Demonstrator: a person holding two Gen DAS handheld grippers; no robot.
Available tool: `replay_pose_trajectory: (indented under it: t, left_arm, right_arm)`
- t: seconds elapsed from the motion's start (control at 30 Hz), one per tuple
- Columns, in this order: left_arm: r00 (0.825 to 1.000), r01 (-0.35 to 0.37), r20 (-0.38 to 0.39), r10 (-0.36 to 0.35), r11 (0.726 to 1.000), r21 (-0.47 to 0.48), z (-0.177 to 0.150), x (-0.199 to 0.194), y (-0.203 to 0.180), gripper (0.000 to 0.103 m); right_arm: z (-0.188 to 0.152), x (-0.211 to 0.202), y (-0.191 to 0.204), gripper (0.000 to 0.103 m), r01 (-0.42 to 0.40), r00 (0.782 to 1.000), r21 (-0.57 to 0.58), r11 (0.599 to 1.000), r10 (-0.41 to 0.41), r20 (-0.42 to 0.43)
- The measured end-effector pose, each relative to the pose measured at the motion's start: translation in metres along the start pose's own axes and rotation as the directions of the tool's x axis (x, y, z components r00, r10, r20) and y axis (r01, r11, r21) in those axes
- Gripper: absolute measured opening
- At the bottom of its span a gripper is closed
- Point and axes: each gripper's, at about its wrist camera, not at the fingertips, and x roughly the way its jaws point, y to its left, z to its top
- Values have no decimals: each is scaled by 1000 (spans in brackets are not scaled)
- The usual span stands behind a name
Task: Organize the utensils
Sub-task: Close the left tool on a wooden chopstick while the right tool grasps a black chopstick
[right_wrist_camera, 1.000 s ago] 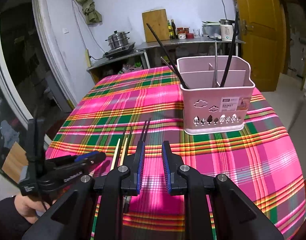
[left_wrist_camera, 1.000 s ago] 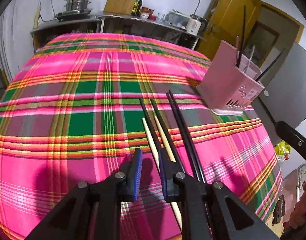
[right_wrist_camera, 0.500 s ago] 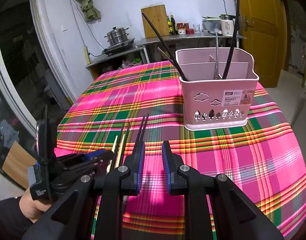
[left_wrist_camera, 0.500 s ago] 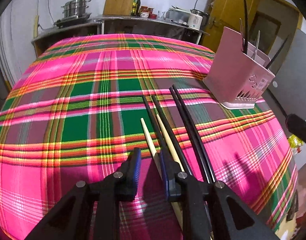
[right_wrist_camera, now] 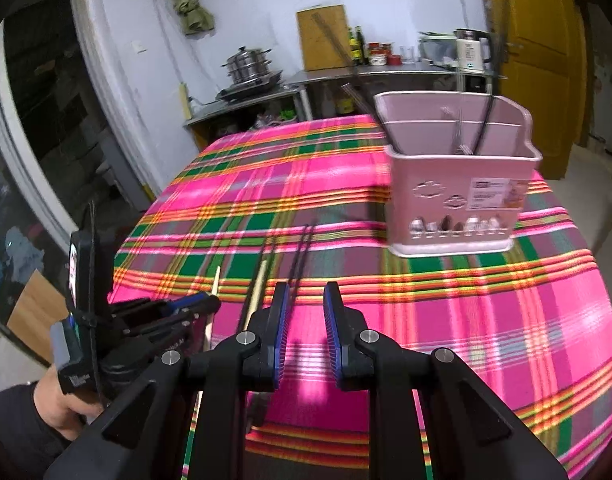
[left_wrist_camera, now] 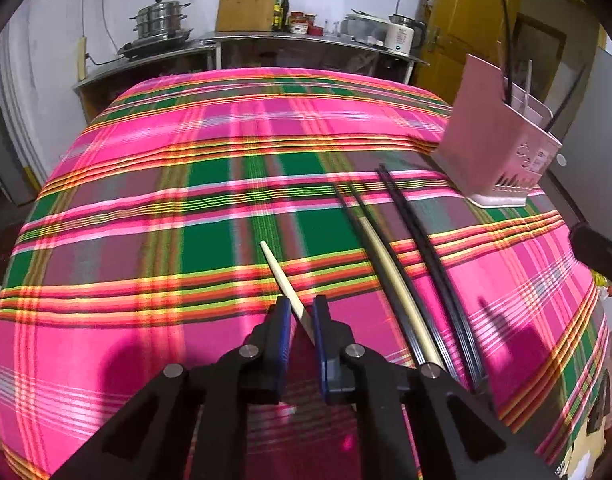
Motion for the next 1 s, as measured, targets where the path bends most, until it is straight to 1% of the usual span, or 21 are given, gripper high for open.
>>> replay_pose_trajectory:
  t: [0.07,0.2,0.27,0.33,0.47,0.67,0.73,1.0]
  left_arm:
    - [1000,-1,-2,1,1000,-5,-1,-3,9,11]
    - [1000,-16,-7,16,1000,-22,-2,-7,29,11]
    - [1000,-2,-10,1,999,-33,-2,-7,36,11]
    - [1000,14,-12,-14,999,-43,-3,-8,41,11]
    - [1000,27,-6,-27,998,-51,-4,-9,43,11]
    - [999,33,0,-33,998,-60,-5,-9,44,11]
    - [999,34,1,-34,997,-63,-4,-9,44,11]
    - [999,39,-6,-40,996,-82,-2,-7,44,12]
  right_arm:
    - [-1,10,8,18,-22,1000,-14,1000,22,-19]
    - [-4,39,24,18,-94,993,-34,995,92,-76]
    - [-6,51,29,18,-115,988,-39,993,111,-105]
    - [-8,66,33,14,-146,981,-34,989,140,-136]
    - [-10,90,38,11,-176,968,-8,984,171,-183]
    - [-11,108,39,9,-163,963,-2,987,159,-220]
    - [-13,108,36,8,-160,962,2,987,156,-225]
    - [-12,112,36,8,-108,966,-13,994,102,-239]
